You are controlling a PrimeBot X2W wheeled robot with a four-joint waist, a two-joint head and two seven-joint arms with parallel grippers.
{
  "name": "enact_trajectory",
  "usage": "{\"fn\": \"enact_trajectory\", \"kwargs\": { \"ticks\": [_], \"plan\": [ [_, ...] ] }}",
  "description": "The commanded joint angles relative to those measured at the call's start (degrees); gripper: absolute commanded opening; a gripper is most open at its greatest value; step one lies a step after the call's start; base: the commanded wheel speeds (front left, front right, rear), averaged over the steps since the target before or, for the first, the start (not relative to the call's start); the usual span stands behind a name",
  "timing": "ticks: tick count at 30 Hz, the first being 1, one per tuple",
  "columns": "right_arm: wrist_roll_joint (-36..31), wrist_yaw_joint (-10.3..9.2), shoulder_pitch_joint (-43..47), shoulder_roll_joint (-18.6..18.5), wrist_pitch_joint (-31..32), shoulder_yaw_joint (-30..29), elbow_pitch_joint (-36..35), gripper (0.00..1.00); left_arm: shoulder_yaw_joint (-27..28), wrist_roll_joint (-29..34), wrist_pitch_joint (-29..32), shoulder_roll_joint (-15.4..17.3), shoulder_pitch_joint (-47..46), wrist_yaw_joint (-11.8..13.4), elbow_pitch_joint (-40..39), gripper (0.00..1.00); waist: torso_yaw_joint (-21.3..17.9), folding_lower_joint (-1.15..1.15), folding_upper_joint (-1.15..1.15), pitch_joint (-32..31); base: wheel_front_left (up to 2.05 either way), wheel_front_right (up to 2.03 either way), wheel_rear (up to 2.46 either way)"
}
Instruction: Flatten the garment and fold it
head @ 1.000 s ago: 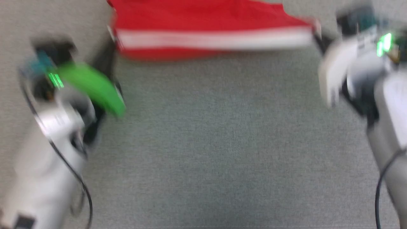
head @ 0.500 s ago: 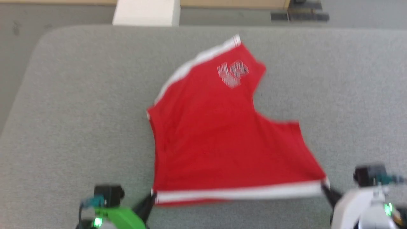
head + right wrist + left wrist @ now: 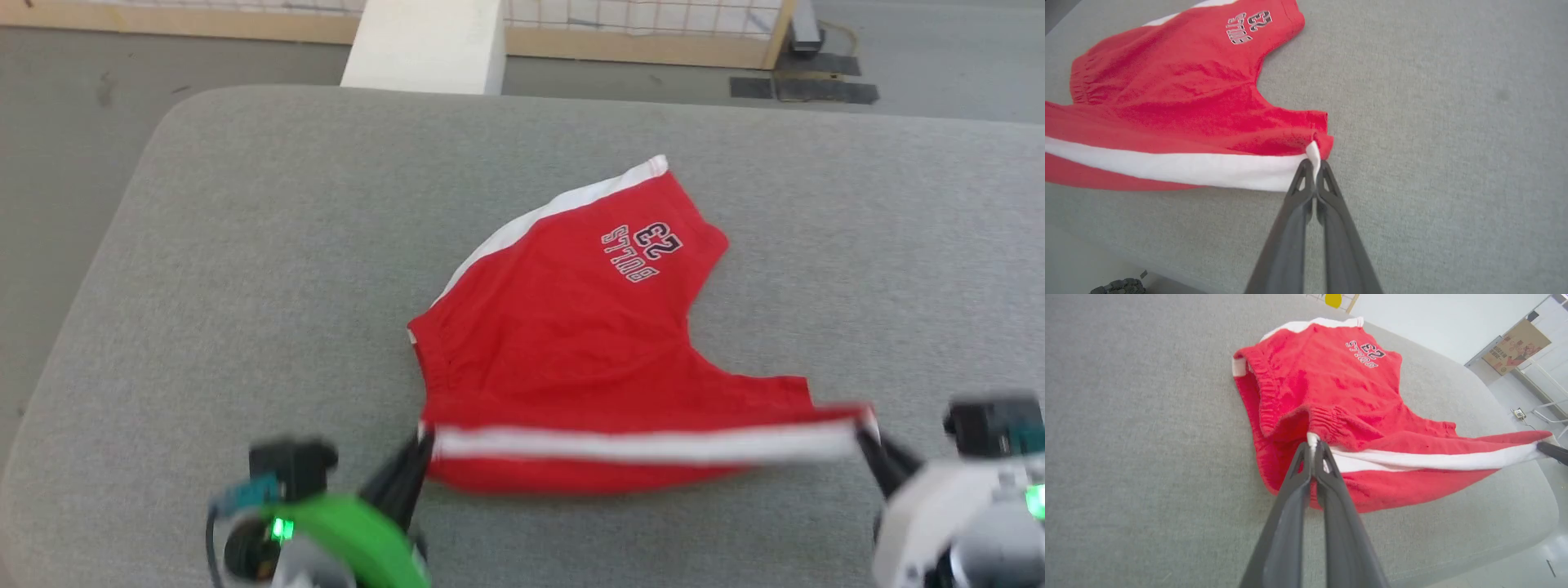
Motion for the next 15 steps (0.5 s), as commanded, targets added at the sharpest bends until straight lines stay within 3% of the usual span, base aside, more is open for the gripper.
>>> {"fn": "enact_trajectory", "kwargs": {
  "ticks": [1,6,15],
  "plan": [
    [-0.67,-0.09,-3.78,-1.07,-1.03,1.12,0.57,0.00,0.70,0.55,-0.96,-1.40,-3.27,0.64,0.90,0.00,0.94,0.01,0.00,1.10,0.00,0.00,0.00],
    [-1.80,-0.09,-20.02,-5.47,-4.26,5.75,8.75,0.00,1.65,2.69,-3.11,-5.66,-12.60,1.35,7.22,0.00,2.60,0.01,0.00,5.35,0.00,0.00,0.00],
    [-4.69,-0.09,-42.74,-8.37,-6.90,10.84,26.07,0.00,2.29,5.18,-7.28,-10.98,-22.98,1.81,16.95,0.00,7.25,0.01,0.00,13.91,0.00,0.00,0.00]
  ]
}}
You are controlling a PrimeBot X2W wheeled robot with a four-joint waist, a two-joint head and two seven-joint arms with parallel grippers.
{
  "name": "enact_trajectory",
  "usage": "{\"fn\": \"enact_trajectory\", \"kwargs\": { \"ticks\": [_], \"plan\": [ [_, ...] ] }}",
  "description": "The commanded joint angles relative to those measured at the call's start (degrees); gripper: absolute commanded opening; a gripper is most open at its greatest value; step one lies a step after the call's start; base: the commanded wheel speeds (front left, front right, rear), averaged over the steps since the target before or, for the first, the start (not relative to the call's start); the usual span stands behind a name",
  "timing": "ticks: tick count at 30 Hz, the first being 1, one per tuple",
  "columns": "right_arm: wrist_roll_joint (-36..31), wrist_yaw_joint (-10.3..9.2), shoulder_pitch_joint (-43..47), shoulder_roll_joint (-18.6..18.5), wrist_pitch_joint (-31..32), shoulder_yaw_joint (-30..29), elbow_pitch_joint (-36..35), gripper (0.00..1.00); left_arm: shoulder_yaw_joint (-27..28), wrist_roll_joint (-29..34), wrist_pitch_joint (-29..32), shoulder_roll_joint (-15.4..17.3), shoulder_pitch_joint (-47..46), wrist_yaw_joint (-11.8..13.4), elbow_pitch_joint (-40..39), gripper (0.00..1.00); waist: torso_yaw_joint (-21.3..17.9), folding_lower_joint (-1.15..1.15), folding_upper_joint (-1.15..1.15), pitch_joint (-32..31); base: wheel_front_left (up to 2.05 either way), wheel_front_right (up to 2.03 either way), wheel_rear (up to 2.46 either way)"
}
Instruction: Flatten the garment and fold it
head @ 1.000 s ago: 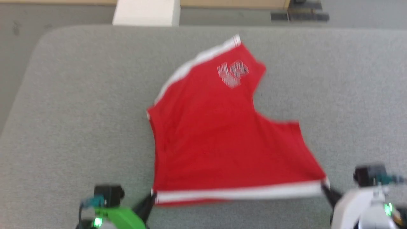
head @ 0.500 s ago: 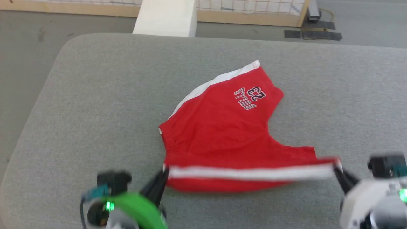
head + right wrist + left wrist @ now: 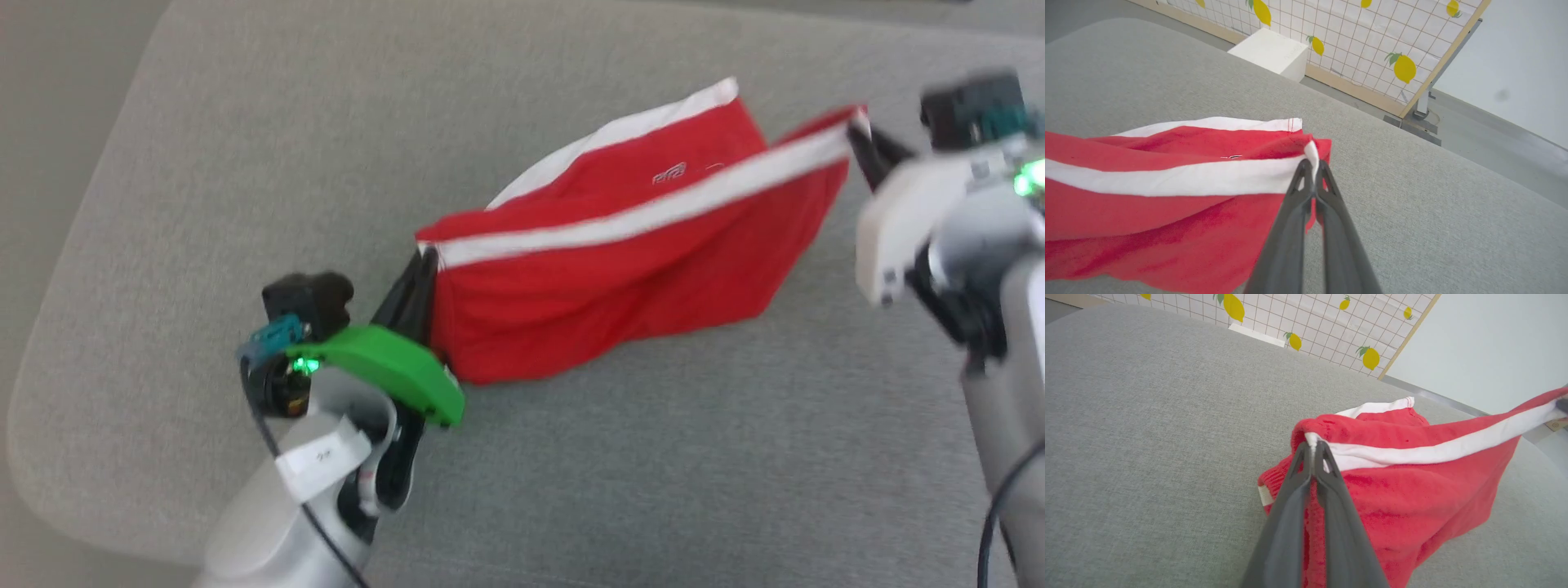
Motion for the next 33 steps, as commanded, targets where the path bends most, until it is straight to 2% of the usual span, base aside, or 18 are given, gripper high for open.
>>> {"fn": "enact_trajectory", "kwargs": {
  "ticks": [1,5,12,21,22,23,24,28,33],
  "plan": [
    [-0.83,-0.09,-3.03,-0.40,-0.27,0.83,2.35,0.00,0.50,0.75,-1.05,-0.85,-1.98,0.65,1.42,0.00,4.04,0.00,0.00,5.41,0.00,0.00,0.00],
    [-2.55,-0.09,-10.58,-0.71,-0.78,2.49,9.45,0.00,1.15,0.63,-3.05,-3.22,-4.69,0.91,5.13,0.00,6.25,0.00,0.00,8.68,0.00,0.00,0.00],
    [-4.15,-0.09,-20.25,-1.80,0.86,4.12,20.33,0.00,0.55,-0.33,-5.41,-6.95,-8.01,-1.56,8.97,0.00,10.06,0.00,0.00,13.37,0.00,0.00,0.00],
    [-3.97,-0.09,-26.32,-3.38,5.87,5.04,27.38,0.00,-0.84,-1.31,-7.13,-9.42,-9.47,-4.44,11.73,0.00,12.45,0.00,0.00,15.31,0.00,0.00,0.00],
    [-3.78,-0.09,-26.62,-3.26,6.45,5.00,27.89,0.35,-1.16,-1.45,-7.02,-9.53,-9.56,-4.88,12.08,0.25,12.39,0.00,0.00,15.34,0.00,0.00,0.00],
    [-3.58,-0.09,-26.71,-3.15,6.82,4.82,28.26,0.98,-1.43,-1.43,-7.02,-9.57,-9.65,-5.24,12.33,0.71,12.30,0.00,0.00,15.24,0.00,0.00,0.00],
    [-3.44,-0.09,-26.72,-3.00,7.00,4.51,28.56,1.00,-1.66,-1.77,-6.79,-9.67,-9.61,-5.73,12.62,1.00,12.17,0.00,0.00,15.02,0.00,0.00,0.00],
    [-2.30,-0.09,-24.95,-2.60,5.10,4.11,28.45,1.00,-1.91,-1.51,-7.45,-9.14,-9.09,-6.70,12.49,1.00,11.45,0.00,0.00,12.77,0.00,0.00,0.00],
    [-0.27,-0.09,-20.15,-2.84,-0.78,2.67,26.09,1.00,-0.65,-0.44,-8.97,-6.98,-5.99,-6.97,9.22,1.00,9.99,0.00,0.00,8.04,0.00,0.00,0.00]
  ]
}}
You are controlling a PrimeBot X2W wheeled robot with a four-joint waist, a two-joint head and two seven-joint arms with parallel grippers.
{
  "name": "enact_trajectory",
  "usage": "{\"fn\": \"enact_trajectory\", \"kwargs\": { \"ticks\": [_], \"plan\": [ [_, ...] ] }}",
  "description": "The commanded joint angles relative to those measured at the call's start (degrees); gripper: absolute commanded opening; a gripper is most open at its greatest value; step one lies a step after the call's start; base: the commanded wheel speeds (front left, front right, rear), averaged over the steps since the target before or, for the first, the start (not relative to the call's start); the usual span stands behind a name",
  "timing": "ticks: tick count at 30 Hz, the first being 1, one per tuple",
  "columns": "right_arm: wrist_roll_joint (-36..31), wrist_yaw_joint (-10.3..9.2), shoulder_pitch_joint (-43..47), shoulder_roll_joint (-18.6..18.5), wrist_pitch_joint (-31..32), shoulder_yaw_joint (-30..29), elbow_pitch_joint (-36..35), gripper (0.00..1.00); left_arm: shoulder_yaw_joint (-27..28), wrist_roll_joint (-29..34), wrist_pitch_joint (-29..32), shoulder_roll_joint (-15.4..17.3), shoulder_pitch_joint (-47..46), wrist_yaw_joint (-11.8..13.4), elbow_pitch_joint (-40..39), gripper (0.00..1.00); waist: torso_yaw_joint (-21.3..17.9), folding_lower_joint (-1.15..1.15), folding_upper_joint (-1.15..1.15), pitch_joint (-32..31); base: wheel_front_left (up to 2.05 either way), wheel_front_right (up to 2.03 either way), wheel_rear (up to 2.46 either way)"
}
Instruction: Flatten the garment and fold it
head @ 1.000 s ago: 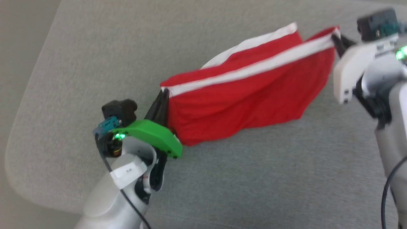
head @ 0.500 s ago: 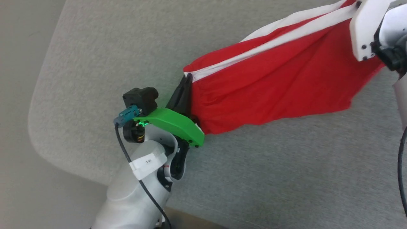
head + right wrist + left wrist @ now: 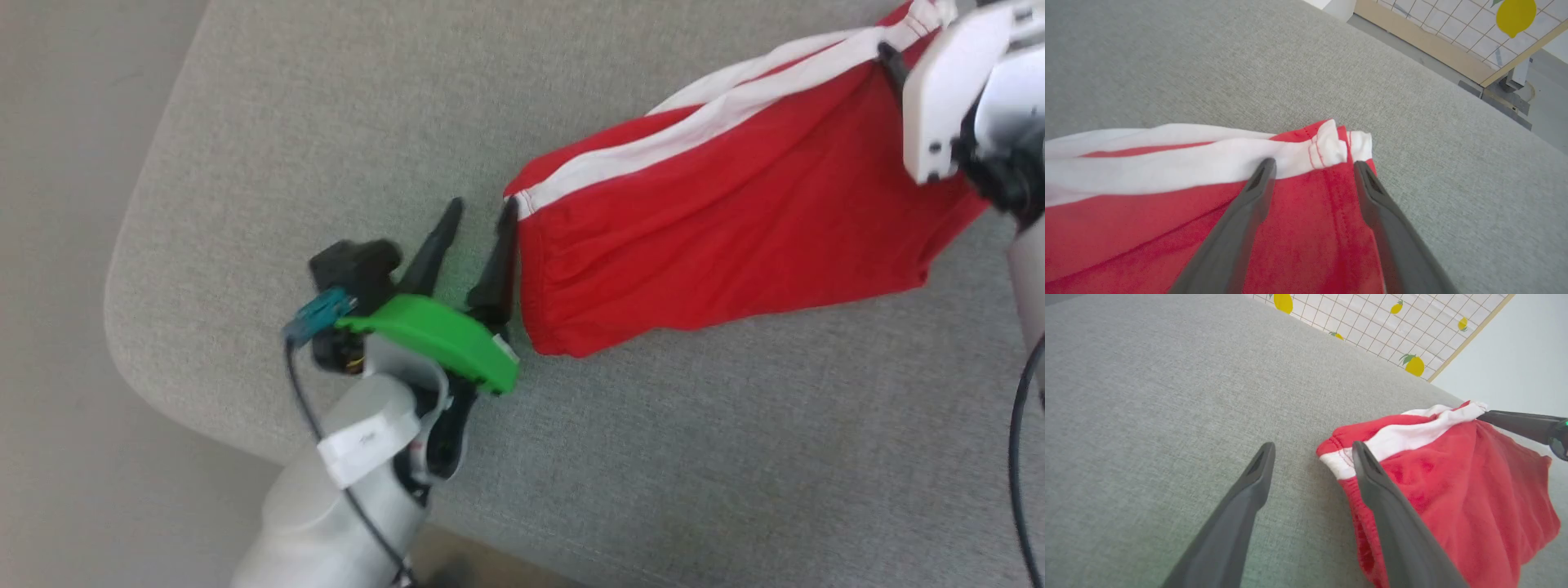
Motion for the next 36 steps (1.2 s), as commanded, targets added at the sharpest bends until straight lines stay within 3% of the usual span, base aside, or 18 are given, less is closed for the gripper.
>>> {"fn": "enact_trajectory", "kwargs": {
  "ticks": [1,8,13,22,27,33,35,36],
  "plan": [
    [0.97,-0.09,2.44,0.03,-2.28,-0.95,-1.29,1.00,0.40,0.90,-0.62,1.25,2.03,-0.28,-1.49,1.00,-2.31,-0.01,0.00,-4.89,0.00,0.00,0.00],
    [4.45,-0.09,15.10,2.03,-12.24,-5.80,-10.20,1.00,-1.89,4.41,-1.07,4.88,9.59,-0.69,-7.39,1.00,-4.59,-0.01,0.00,-11.25,0.00,0.00,0.00],
    [4.40,-0.09,25.75,6.18,-18.36,-10.70,-19.22,1.00,-5.26,6.89,-0.14,6.03,12.71,-0.05,-6.56,1.00,-6.72,-0.01,0.00,-13.81,0.00,0.00,0.00],
    [0.80,-0.09,37.59,14.08,-24.08,-15.26,-28.41,1.00,-5.48,7.51,1.87,3.23,10.52,4.17,2.46,1.00,-10.09,-0.01,0.00,-14.52,0.00,0.00,0.00],
    [-0.22,-0.09,38.81,15.40,-24.52,-15.58,-28.83,1.00,-5.59,6.95,5.35,1.52,8.27,6.24,8.41,1.00,-11.05,-0.01,0.00,-13.91,0.00,0.00,0.00],
    [-2.45,-0.09,37.07,15.84,-24.25,-16.34,-26.65,1.00,-6.47,5.20,10.54,-0.30,6.92,6.64,13.06,1.00,-10.70,-0.01,0.00,-12.88,0.00,0.00,0.00],
    [-3.08,-0.09,35.95,15.92,-23.96,-16.69,-25.00,1.00,-6.79,5.07,10.76,-0.67,6.46,6.29,13.68,0.27,-10.29,-0.01,0.00,-12.53,0.00,0.00,0.00],
    [-3.27,-0.09,35.12,15.96,-23.93,-16.89,-24.01,1.00,-7.07,5.06,10.69,-0.86,6.25,5.91,13.77,0.00,-10.00,-0.01,0.00,-12.34,0.00,0.00,0.00]
  ]
}}
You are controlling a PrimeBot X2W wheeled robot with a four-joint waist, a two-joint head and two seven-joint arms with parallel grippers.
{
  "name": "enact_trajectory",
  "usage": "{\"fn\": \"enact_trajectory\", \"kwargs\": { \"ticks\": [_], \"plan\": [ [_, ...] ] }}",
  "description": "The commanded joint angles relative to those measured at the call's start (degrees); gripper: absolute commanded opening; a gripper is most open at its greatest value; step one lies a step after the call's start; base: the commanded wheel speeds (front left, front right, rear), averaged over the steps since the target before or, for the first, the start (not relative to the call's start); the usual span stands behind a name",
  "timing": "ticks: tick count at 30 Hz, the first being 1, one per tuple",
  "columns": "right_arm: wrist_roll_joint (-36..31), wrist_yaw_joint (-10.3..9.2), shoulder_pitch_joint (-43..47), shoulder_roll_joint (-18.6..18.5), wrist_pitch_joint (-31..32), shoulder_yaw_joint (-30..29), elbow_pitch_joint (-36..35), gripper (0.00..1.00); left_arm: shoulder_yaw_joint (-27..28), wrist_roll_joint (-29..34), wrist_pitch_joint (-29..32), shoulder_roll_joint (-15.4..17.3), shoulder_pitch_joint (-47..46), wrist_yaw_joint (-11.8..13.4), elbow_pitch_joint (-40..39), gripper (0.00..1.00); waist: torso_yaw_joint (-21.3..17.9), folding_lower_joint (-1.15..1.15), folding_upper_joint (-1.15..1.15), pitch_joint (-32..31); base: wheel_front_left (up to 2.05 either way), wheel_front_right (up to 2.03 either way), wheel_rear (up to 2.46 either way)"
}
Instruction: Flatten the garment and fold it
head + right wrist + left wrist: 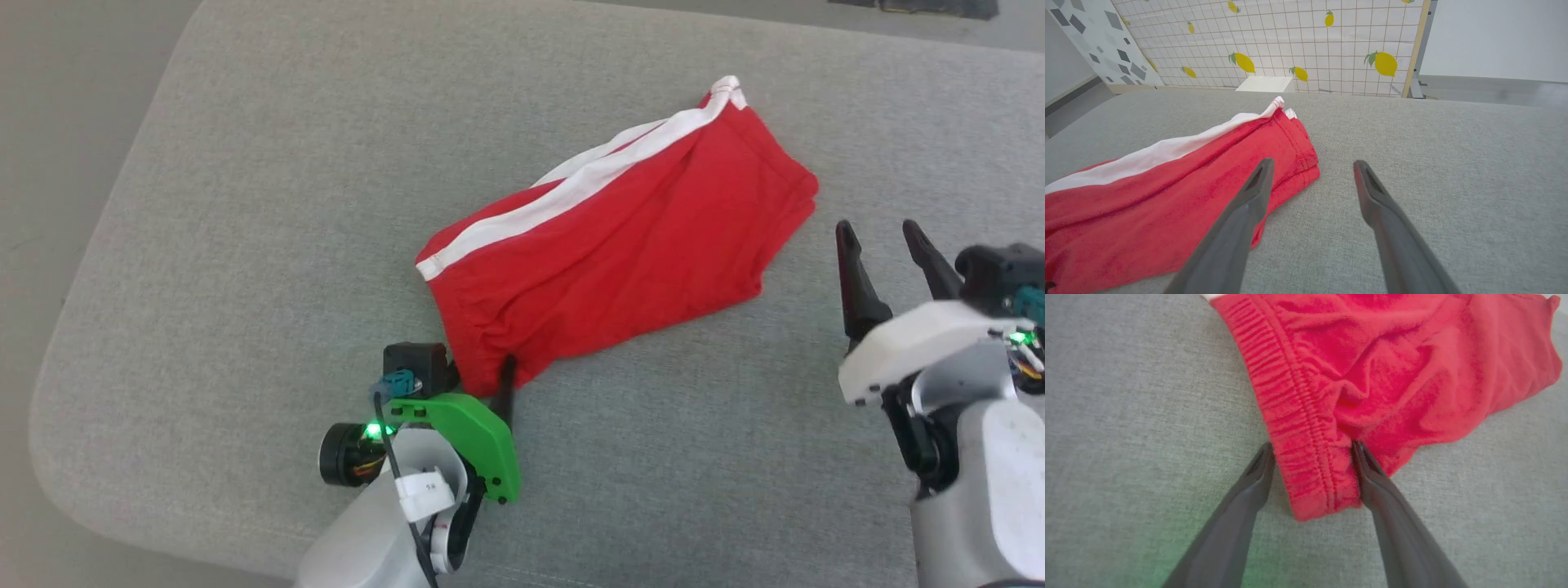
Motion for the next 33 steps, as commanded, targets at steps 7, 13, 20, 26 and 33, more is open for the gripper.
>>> {"fn": "enact_trajectory", "kwargs": {
  "ticks": [7,13,20,26,33],
  "plan": [
    [-1.84,-0.08,-9.38,0.24,4.04,-1.92,10.04,1.00,-1.78,-0.19,-0.61,-0.97,-1.39,-2.42,1.20,0.00,2.47,0.00,0.00,2.01,0.00,0.00,0.00],
    [-6.58,-0.08,-17.97,0.27,10.39,-6.99,20.35,1.00,-3.27,1.11,-1.83,-1.45,-3.01,-3.09,-0.06,0.00,4.57,0.00,0.00,3.75,0.00,0.00,0.00],
    [-12.88,-0.08,-24.83,0.30,19.85,-10.55,28.53,0.87,-4.45,1.78,-2.34,-1.80,-3.86,-3.29,-1.32,0.00,5.80,0.00,0.00,4.98,0.00,0.00,0.00],
    [-16.03,-0.08,-25.29,0.31,24.15,-9.21,29.79,0.00,-4.75,1.66,-2.50,-1.68,-3.59,-3.18,-1.30,0.00,5.33,0.00,0.00,4.65,0.00,0.00,0.00],
    [-11.55,-0.08,-21.09,0.33,16.62,-8.39,25.41,0.00,-5.14,1.68,-2.78,-0.42,-2.66,-3.40,-1.37,0.00,3.55,0.00,0.00,1.66,0.00,0.00,0.00]
  ]
}}
